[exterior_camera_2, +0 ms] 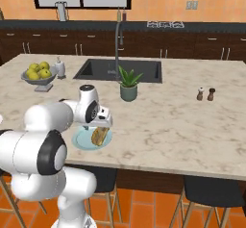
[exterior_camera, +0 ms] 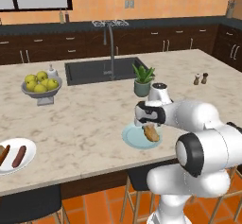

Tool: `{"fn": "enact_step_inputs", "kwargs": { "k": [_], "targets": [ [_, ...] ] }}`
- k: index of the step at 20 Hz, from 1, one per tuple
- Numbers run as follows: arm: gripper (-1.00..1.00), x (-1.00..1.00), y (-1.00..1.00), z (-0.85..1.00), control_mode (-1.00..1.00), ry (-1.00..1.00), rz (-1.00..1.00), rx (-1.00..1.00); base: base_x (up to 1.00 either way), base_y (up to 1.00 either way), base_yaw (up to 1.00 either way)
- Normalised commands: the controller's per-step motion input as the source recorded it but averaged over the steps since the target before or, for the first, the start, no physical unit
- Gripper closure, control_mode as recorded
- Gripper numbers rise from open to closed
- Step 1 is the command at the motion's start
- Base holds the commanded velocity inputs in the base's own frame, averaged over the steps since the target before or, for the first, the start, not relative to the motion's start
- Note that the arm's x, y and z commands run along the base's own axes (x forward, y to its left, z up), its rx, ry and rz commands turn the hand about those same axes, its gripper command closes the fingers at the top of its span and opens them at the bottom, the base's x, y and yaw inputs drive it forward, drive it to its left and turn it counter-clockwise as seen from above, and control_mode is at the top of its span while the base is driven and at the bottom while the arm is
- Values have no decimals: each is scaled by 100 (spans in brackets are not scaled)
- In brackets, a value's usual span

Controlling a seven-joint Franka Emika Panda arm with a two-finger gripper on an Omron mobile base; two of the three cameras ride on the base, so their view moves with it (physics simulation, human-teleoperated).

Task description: Place one bun and one sausage from the bowl on each plate.

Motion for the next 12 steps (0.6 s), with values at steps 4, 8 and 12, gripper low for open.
{"fn": "enact_step_inputs", "kwargs": {
  "k": [4,8,12],
  "targets": [
    [-100,-100,0,93,-100,0,0,0,0,0,0],
    [-100,-100,0,80,-100,0,0,0,0,0,0],
    [-100,-89,0,64,-100,0,-1,0,0,0,0]
  ]
}}
